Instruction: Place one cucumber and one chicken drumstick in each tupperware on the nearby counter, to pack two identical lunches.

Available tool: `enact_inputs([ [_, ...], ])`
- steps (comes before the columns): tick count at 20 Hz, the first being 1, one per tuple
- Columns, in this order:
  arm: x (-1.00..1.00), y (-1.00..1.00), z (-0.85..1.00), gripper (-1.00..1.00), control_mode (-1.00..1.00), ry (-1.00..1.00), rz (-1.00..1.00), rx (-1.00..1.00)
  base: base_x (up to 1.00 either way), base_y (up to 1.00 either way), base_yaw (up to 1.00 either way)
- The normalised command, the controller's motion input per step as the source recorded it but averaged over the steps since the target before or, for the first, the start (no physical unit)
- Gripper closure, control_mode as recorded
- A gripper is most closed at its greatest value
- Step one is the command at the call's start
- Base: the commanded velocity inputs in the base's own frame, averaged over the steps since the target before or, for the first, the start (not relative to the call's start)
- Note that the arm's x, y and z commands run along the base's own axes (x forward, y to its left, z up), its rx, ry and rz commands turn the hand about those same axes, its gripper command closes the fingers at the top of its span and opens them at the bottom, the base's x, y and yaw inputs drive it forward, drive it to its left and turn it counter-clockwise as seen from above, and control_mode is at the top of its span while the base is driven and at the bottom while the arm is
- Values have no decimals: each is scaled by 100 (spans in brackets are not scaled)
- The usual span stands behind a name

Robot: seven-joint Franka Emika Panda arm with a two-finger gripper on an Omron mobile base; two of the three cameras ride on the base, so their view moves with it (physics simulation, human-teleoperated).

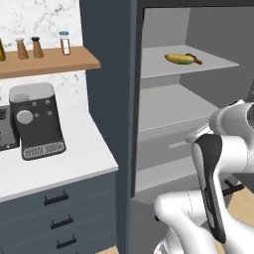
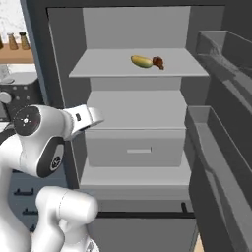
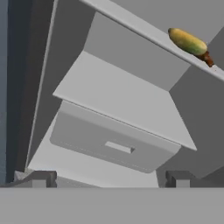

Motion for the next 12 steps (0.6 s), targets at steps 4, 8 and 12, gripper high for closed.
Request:
enact_inputs([
  [4,0,0,0,-100,100,0,0,0,73,-41,3],
  [8,0,0,0,-100,100,0,0,0,92,-10,4],
  [12,0,0,0,-100,100,0,0,0,61,-44,3],
])
